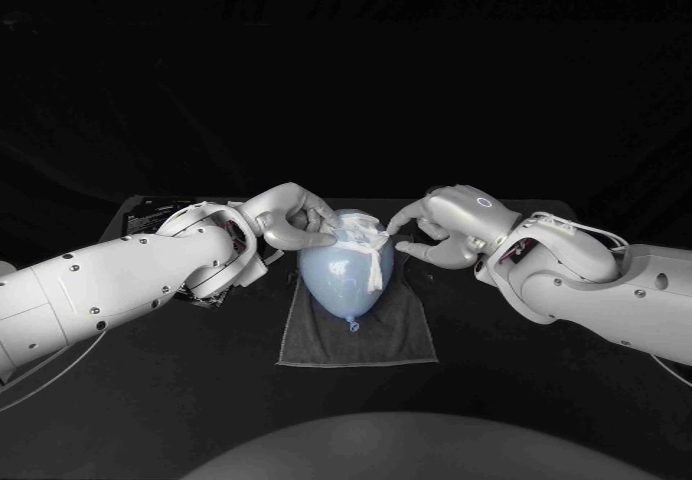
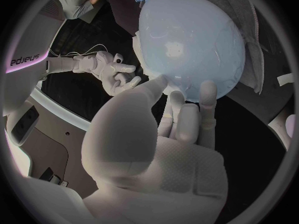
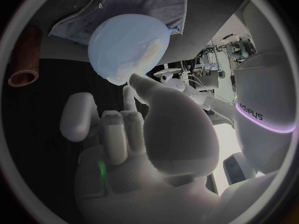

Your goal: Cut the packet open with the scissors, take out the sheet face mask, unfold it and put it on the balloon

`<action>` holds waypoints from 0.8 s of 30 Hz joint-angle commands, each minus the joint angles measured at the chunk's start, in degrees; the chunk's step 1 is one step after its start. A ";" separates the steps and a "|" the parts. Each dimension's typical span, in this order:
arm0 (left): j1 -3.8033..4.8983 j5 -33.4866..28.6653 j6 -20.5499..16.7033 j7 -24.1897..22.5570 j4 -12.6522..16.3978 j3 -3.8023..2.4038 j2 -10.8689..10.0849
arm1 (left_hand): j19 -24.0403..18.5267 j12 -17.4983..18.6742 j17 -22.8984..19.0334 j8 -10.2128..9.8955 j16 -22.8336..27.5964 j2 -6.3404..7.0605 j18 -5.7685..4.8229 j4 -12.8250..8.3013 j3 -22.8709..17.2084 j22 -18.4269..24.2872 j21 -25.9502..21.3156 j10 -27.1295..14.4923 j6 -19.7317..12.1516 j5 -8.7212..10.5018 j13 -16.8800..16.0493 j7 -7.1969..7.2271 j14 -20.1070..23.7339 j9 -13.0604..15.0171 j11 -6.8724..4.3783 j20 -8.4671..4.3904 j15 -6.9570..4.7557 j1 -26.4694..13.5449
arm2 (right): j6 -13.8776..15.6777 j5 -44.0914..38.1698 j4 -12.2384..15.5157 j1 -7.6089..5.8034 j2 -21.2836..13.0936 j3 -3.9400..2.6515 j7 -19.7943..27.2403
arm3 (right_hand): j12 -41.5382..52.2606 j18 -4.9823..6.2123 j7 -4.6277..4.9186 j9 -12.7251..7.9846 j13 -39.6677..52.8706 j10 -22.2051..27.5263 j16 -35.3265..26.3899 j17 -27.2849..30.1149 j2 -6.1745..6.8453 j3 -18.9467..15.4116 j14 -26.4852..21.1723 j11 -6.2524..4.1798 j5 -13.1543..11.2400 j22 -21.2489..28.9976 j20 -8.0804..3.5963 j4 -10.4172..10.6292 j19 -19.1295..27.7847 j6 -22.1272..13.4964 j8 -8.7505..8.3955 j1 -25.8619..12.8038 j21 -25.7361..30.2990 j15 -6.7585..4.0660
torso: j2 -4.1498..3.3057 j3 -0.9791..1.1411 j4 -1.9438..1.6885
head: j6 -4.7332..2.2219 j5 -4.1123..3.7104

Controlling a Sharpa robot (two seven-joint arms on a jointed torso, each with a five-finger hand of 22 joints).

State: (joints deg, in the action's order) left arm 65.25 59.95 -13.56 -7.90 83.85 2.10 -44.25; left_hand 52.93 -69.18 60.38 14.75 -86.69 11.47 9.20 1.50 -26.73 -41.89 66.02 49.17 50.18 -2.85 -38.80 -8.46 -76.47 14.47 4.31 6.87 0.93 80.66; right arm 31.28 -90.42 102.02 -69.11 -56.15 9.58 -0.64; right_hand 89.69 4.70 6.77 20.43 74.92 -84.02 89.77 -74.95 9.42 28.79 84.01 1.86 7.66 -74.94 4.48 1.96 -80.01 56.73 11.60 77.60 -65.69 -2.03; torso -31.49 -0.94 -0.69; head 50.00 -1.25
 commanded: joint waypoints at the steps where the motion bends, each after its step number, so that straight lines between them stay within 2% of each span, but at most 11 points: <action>1: -0.14 0.43 1.20 0.64 0.06 0.15 0.10 | 0.55 -0.34 0.04 -0.22 -0.27 -0.01 0.55 0.21 -0.20 -0.05 0.35 0.40 -0.18 0.08 -0.08 -0.40 -0.28 -0.08 0.05 -0.02 0.08 0.12 | 1.41 7.92 0.58 0.07 0.39 -0.02 0.05 | 0.31 -0.30 0.08 -0.20 15.08 -5.98 0.23 -15.05 -1.17 2.34 5.99 0.40 3.35 -9.28 -0.01 -1.14 -1.04 0.71 -0.52 1.17 -1.79 0.46 | -0.07 -0.02 -0.02 | 0.00 -0.05; 3: -0.14 0.43 1.22 0.64 0.08 0.15 0.11 | 0.55 -0.34 0.04 -0.22 -0.27 -0.01 0.55 0.21 -0.20 -0.05 0.35 0.40 -0.18 0.08 -0.08 -0.40 -0.28 -0.08 0.05 -0.02 0.08 0.12 | 0.56 8.96 0.55 0.10 0.83 -0.02 -0.43 | 0.31 -0.45 0.29 -0.34 15.08 -5.98 0.23 -15.05 -1.36 4.51 5.99 0.55 6.40 -9.51 -0.01 -2.45 -1.46 0.88 -0.93 1.69 -2.79 0.54 | -0.08 -0.03 0.00 | 0.00 -0.05; 5: -0.14 0.43 1.22 0.63 0.11 0.15 0.15 | 0.55 -0.34 0.04 -0.22 -0.27 -0.01 0.55 0.21 -0.20 -0.05 0.35 0.40 -0.18 0.08 -0.08 -0.40 -0.28 -0.08 0.05 -0.02 0.08 0.12 | -0.81 9.62 0.18 0.13 1.45 -0.02 -1.18 | 0.31 -0.51 0.23 -0.55 15.08 -5.98 0.23 -15.05 -1.22 6.31 5.99 0.51 8.33 -9.62 -0.03 -3.36 -1.64 0.60 -1.51 1.55 -3.37 0.51 | -0.03 -0.07 -0.04 | 0.00 -0.12; 15: -0.14 0.43 1.28 0.63 0.22 0.15 0.21 | 0.55 -0.34 0.04 -0.22 -0.27 -0.01 0.55 0.21 -0.20 -0.05 0.35 0.40 -0.18 0.08 -0.08 -0.40 -0.28 -0.08 0.05 -0.02 0.08 0.12 | -4.03 9.70 -1.36 0.52 4.08 -0.01 -2.94 | 0.31 -0.48 0.03 -0.83 15.08 -5.98 0.23 -15.05 -1.00 8.28 5.99 0.33 8.58 -9.59 -0.14 -4.36 -1.52 0.23 -2.29 0.66 -3.57 0.35 | -0.03 -0.10 -0.14 | 0.00 -0.10; 21: -0.14 0.43 1.26 0.67 0.26 0.15 0.15 | 0.55 -0.34 0.04 -0.22 -0.27 -0.01 0.55 0.21 -0.20 -0.05 0.35 0.40 -0.18 0.08 -0.08 -0.40 -0.28 -0.08 0.05 -0.02 0.08 0.12 | -5.99 8.61 -1.76 0.79 4.63 0.01 -3.65 | 0.31 -0.42 0.12 -0.84 15.08 -5.98 0.23 -15.05 -0.95 9.11 5.99 0.39 9.11 -9.51 -0.19 -4.86 -1.34 0.51 -2.40 0.26 -3.43 0.34 | -0.03 -0.14 -0.02 | 0.00 0.10; 24: -0.14 0.43 1.26 0.70 0.23 0.15 0.12 | 0.55 -0.34 0.04 -0.22 -0.27 -0.01 0.55 0.21 -0.20 -0.05 0.35 0.40 -0.18 0.08 -0.08 -0.40 -0.28 -0.08 0.05 -0.02 0.08 0.12 | -6.71 8.14 -1.81 0.89 4.69 0.01 -3.87 | 0.31 -0.44 0.18 -0.81 15.08 -5.98 0.23 -15.05 -0.91 9.51 5.99 0.43 9.46 -9.53 -0.20 -5.15 -1.33 0.81 -2.37 0.05 -3.59 0.36 | 0.00 -0.05 0.00 | 0.00 0.15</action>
State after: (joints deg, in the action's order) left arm 65.25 59.95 -13.55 -7.88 84.04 2.09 -44.18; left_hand 52.93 -69.17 60.34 14.74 -86.67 11.47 9.20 1.50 -26.73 -41.87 66.01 49.17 50.12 -2.85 -38.83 -8.39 -76.47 14.47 4.32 6.86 0.93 80.66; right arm 27.25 -81.41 100.22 -68.26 -51.52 9.60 -3.44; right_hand 89.80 4.70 6.86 19.65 74.95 -83.92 89.80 -74.95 8.55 38.12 83.91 1.96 16.90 -74.90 4.33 -3.23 -81.35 57.41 9.51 78.07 -69.04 -1.94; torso -31.51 -1.06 -0.74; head 50.00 -1.15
